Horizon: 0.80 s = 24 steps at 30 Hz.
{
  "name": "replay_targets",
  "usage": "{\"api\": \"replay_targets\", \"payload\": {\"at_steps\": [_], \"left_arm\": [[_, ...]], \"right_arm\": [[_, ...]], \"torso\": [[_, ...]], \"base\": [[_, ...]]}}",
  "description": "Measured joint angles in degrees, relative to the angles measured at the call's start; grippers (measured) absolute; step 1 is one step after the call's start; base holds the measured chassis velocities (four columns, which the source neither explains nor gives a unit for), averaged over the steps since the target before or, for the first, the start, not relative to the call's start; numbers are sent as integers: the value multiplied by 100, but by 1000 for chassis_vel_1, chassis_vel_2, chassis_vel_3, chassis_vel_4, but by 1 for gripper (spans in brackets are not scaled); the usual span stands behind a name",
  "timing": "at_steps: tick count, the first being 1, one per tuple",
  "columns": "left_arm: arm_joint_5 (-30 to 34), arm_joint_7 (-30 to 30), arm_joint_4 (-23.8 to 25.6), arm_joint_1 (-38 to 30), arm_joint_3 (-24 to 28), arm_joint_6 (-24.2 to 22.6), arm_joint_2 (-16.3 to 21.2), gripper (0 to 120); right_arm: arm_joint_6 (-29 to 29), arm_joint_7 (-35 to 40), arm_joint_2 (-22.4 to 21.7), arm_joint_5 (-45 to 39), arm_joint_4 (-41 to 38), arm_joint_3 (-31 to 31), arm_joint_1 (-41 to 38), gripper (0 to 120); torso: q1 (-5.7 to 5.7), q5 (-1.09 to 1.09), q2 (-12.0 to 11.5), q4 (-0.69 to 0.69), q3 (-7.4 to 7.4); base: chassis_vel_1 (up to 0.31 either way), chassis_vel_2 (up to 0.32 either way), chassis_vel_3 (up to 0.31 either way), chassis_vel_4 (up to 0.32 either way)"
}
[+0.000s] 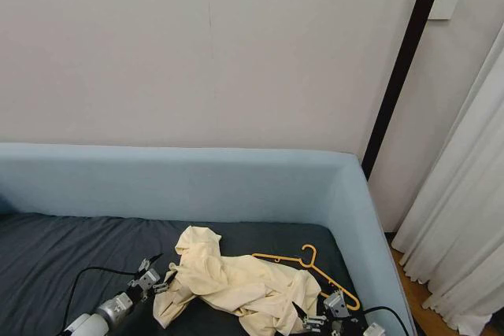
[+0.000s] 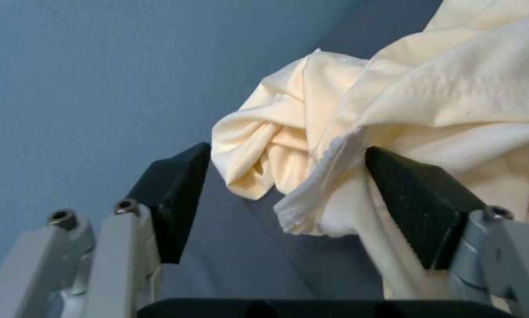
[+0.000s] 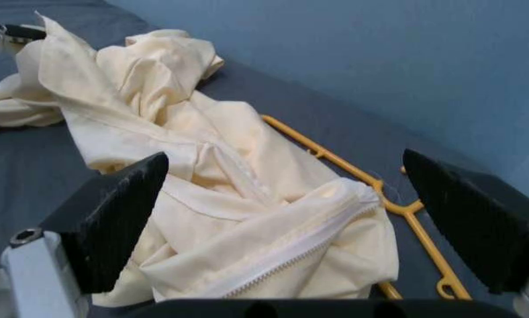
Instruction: Pick up the clothes from the sofa and hang them on the clothes hanger.
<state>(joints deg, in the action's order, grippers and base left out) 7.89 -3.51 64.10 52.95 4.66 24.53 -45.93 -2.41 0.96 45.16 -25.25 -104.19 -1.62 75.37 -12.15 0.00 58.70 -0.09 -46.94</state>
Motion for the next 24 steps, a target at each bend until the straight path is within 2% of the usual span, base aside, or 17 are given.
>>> {"api": "replay_targets", "payload": {"at_steps": [5, 9, 10, 14, 15, 19, 24], "left_arm": [[-14, -12, -5, -47, 39, -15, -25, 56], [-25, -33, 25, 6, 34, -15, 5, 36], [-25, -33, 25, 6, 34, -15, 5, 36], [-36, -47, 18, 45, 26, 4, 21, 19], [-36, -47, 18, 45, 26, 4, 21, 19], [-27, -51, 70, 46, 27, 13, 20, 2], [141, -50, 372, 128, 10, -23, 144, 0]], "right_arm": [[19, 15, 13, -27, -29, -2, 4, 100], [22, 25, 16, -30, -34, -12, 11, 100], [22, 25, 16, -30, -34, -12, 11, 100], [24, 36, 16, -51, -53, -13, 15, 100], [24, 36, 16, -51, -53, -13, 15, 100], [26, 79, 18, -105, -67, -13, 32, 100], [67, 127, 39, -305, -80, -24, -5, 100]], "torso": [[0, 0, 0, -1, 0], [0, 0, 0, 0, 0], [0, 0, 0, 0, 0], [0, 0, 0, 1, 0], [0, 0, 0, 1, 0], [-1, 0, 0, 0, 0], [0, 1, 0, -1, 0]], "base": [[0, 0, 0, 0], [0, 0, 0, 0], [0, 0, 0, 0], [0, 0, 0, 0], [0, 0, 0, 0], [0, 0, 0, 0], [0, 0, 0, 0]]}}
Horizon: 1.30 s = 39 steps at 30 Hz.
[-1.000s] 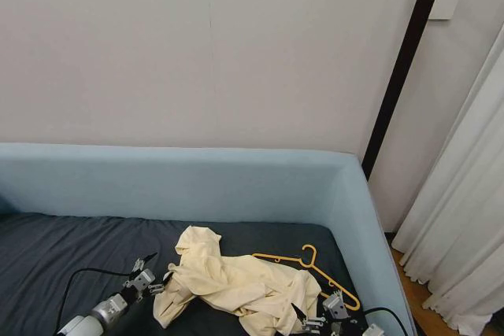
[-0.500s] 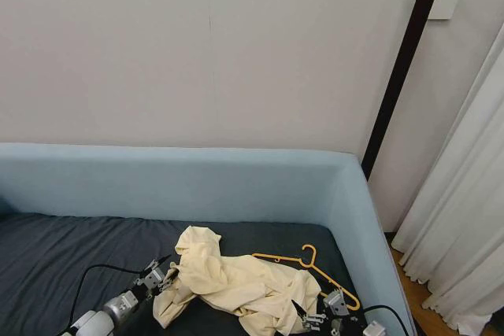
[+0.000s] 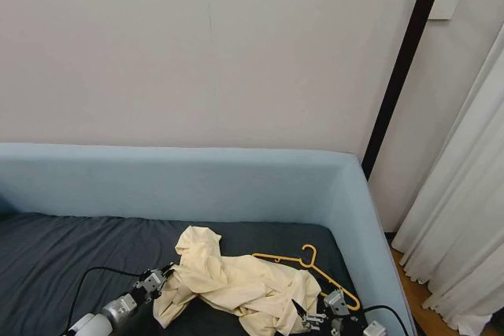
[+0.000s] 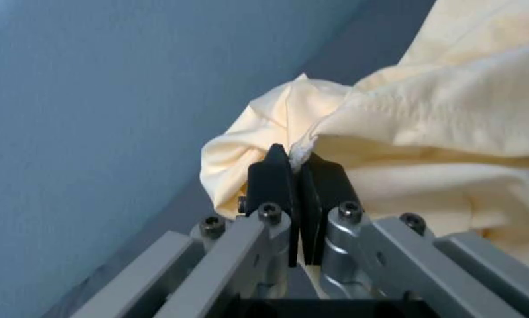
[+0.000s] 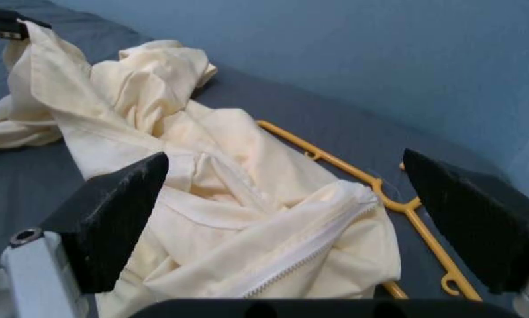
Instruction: Pick up the clothes from the sofa and hang them on the clothes hanger.
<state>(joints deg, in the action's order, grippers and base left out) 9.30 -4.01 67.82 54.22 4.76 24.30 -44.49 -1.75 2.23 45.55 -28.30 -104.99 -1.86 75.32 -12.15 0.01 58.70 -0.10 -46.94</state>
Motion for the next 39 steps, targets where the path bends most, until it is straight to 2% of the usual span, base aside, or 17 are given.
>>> {"api": "replay_targets", "payload": {"at_steps": [2, 6, 8, 13, 14, 17, 18, 22, 23, 25, 27, 28, 30, 34, 39], "left_arm": [[104, -2, 159, 51, -15, -28, 93, 0], [757, -23, 917, 274, -87, -278, 599, 0], [930, -24, 1066, 303, -104, -350, 696, 0], [2627, 54, 2366, 381, -220, -1204, 1442, 0], [2627, 54, 2366, 381, -220, -1204, 1442, 0], [3562, 233, 3124, 358, -293, -1803, 1862, 0], [3562, 233, 3124, 358, -293, -1803, 1862, 0], [4627, 718, 3990, 369, -491, -2801, 2190, 0], [4627, 718, 3990, 369, -491, -2801, 2190, 0], [5383, 1218, 4294, 259, -605, -3463, 2239, 0], [5957, 1631, 4444, 164, -694, -3889, 2250, 0], [5957, 1631, 4444, 164, -694, -3889, 2250, 0], [6432, 2045, 4498, 87, -837, -4341, 2250, 0], [6466, 2115, 4357, 105, -920, -4456, 2187, 0], [6393, 1927, 4318, 459, -1167, -4442, 2053, 0]], "right_arm": [[23, 12, 1, -56, -20, -7, -27, 100], [105, 27, -17, -247, -62, -44, -108, 100], [109, 28, -17, -275, -61, -46, -123, 100], [340, 156, 52, -837, 73, -82, -423, 100], [340, 156, 52, -837, 73, -82, -423, 100], [406, 171, 27, -1069, 228, -119, -589, 100], [406, 171, 27, -1069, 228, -119, -589, 100], [567, 164, -6, -1461, 404, -151, -833, 100], [567, 164, -6, -1461, 404, -151, -833, 100], [574, 87, -13, -1503, 603, -143, -960, 100], [587, 45, -5, -1588, 757, -142, -1047, 100], [587, 45, -5, -1588, 757, -142, -1047, 100], [612, -36, 14, -1680, 1032, -142, -1195, 100], [586, -210, 66, -1659, 1580, -118, -1436, 100], [524, -611, 183, -1480, 2434, 261, -1981, 100]], "torso": [[0, 1, 0, 0, 0], [0, 0, 0, 2, 0], [0, 0, 0, 2, 0], [0, -2, 0, 1, 0], [0, -2, 0, 1, 0], [0, -2, 0, 1, 0], [0, -2, 0, 1, 0], [0, -1, 1, 2, 0], [0, -1, 1, 2, 0], [0, 0, 1, 2, 0], [0, -1, 1, 0, 0], [0, -1, 1, 0, 0], [0, -1, 0, 0, 0], [0, 1, 0, 0, 0], [0, -1, 1, 3, 0]], "base": [[0, 0, 0, 0], [0, 0, 0, 0], [0, 0, 0, 0], [0, 0, 0, 0], [0, 0, 0, 0], [0, 0, 0, 0], [0, 0, 0, 0], [0, 0, 0, 0], [0, 0, 0, 0], [0, 0, 0, 0], [0, 0, 0, 0], [0, 0, 0, 0], [0, 0, 0, 0], [0, 0, 0, 0], [0, 0, 0, 0]]}}
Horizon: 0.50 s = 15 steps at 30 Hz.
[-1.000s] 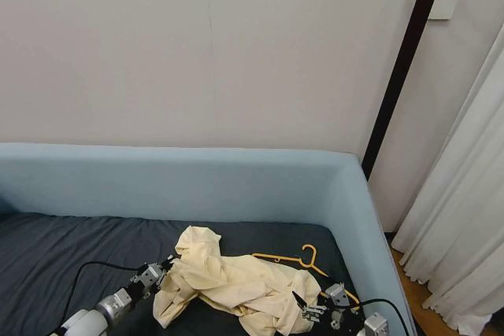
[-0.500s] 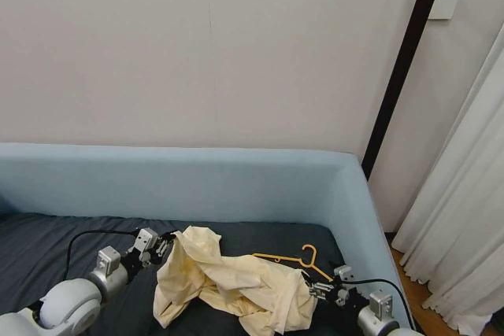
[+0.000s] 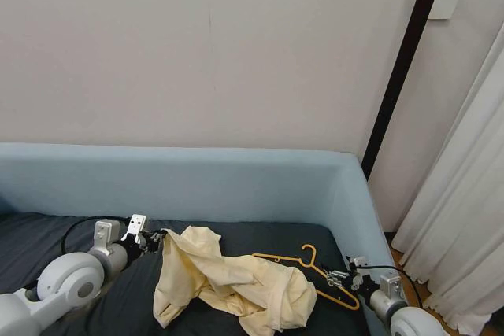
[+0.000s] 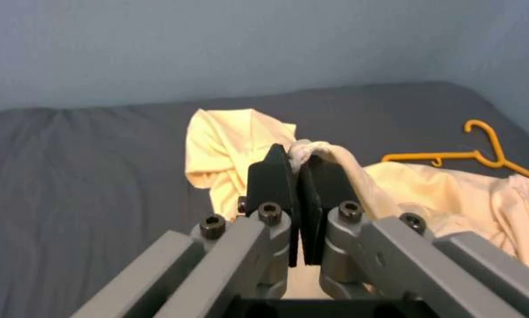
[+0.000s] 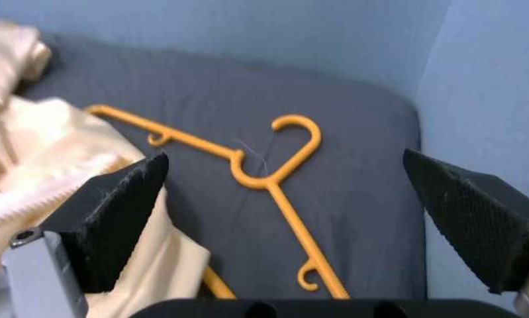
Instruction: Pick up the clothes from the sofa and hang them on the clothes hanger.
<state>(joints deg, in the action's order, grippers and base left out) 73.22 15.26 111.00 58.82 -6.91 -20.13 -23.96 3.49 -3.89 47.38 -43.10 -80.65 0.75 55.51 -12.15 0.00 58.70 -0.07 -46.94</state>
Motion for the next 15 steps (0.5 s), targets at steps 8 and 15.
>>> {"api": "replay_targets", "payload": {"at_steps": [8, 15], "left_arm": [[-162, -192, -141, 582, -425, -41, -349, 0], [-377, -293, -64, 1194, -872, 26, -517, 0]], "right_arm": [[171, -580, 481, 534, 1216, 695, -1091, 100], [299, -1026, 573, 815, 1780, 1113, -1627, 100]], "torso": [[0, -1, -1, 1, 0], [0, 0, -1, -1, 0]], "base": [[0, 0, 0, 0], [0, 0, 0, 0]]}}
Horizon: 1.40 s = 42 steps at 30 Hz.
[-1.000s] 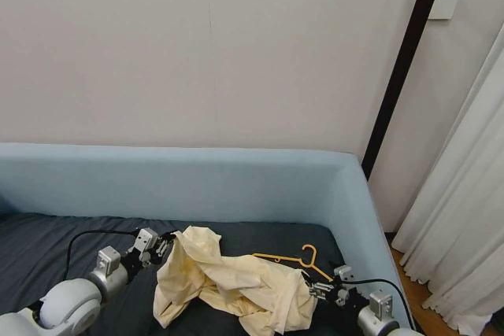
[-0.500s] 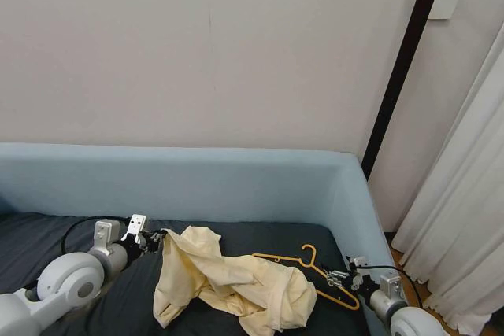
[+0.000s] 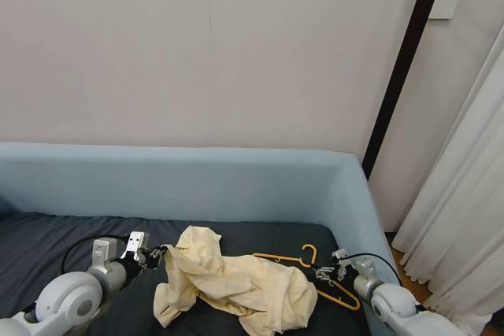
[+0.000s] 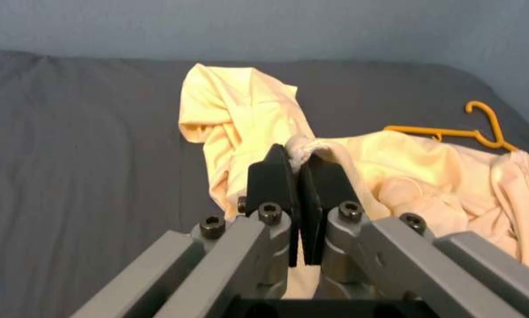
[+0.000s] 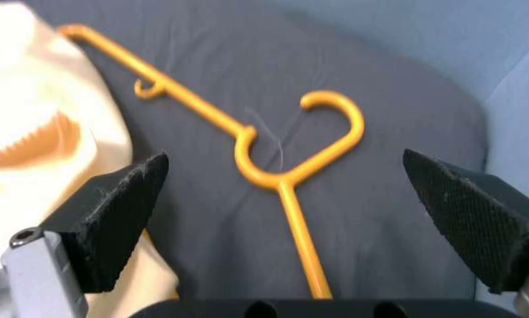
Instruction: Pick up the clothes from the sofa and hang them on the clothes hanger.
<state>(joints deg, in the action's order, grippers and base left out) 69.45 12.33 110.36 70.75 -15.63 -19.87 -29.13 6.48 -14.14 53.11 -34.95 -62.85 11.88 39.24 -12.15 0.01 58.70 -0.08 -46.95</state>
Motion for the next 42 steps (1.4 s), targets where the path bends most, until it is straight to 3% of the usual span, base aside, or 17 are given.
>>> {"api": "replay_targets", "payload": {"at_steps": [12, 18, 20, 28, 30, 37, 42], "left_arm": [[-317, -59, 161, 237, -86, 58, -134, 0], [-342, -76, 192, 303, -133, 65, -125, 0], [-344, -76, 189, 302, -133, 68, -126, 0], [-376, -78, 170, 274, -85, 88, -153, 0], [-378, -79, 170, 274, -84, 89, -155, 0], [-395, -83, 180, 208, -5, 91, -172, 0], [-415, -88, 186, 103, 96, 91, -120, 0]], "right_arm": [[336, -688, 178, 402, 1084, 518, -587, 100], [303, -755, 310, 501, 1374, 544, -628, 77], [299, -764, 320, 501, 1388, 552, -635, 75], [273, -868, 403, 498, 1482, 585, -661, 41], [272, -874, 399, 500, 1480, 587, -662, 39], [268, -894, 365, 503, 1522, 496, -629, 10], [195, -758, 294, 449, 1405, 345, -511, 5]], "torso": [[0, -1, 0, -1, 0], [0, 0, 0, -1, 1], [0, 0, 0, -1, 1], [0, 0, 0, -1, 1], [0, 0, 0, -1, 1], [0, 0, 0, 0, 1], [0, -2, 0, -1, 0]], "base": [[0, 0, 0, 0], [0, 0, 0, 0], [0, 0, 0, 0], [0, 0, 0, 0], [0, 0, 0, 0], [0, 0, 0, 0], [0, 0, 0, 0]]}}
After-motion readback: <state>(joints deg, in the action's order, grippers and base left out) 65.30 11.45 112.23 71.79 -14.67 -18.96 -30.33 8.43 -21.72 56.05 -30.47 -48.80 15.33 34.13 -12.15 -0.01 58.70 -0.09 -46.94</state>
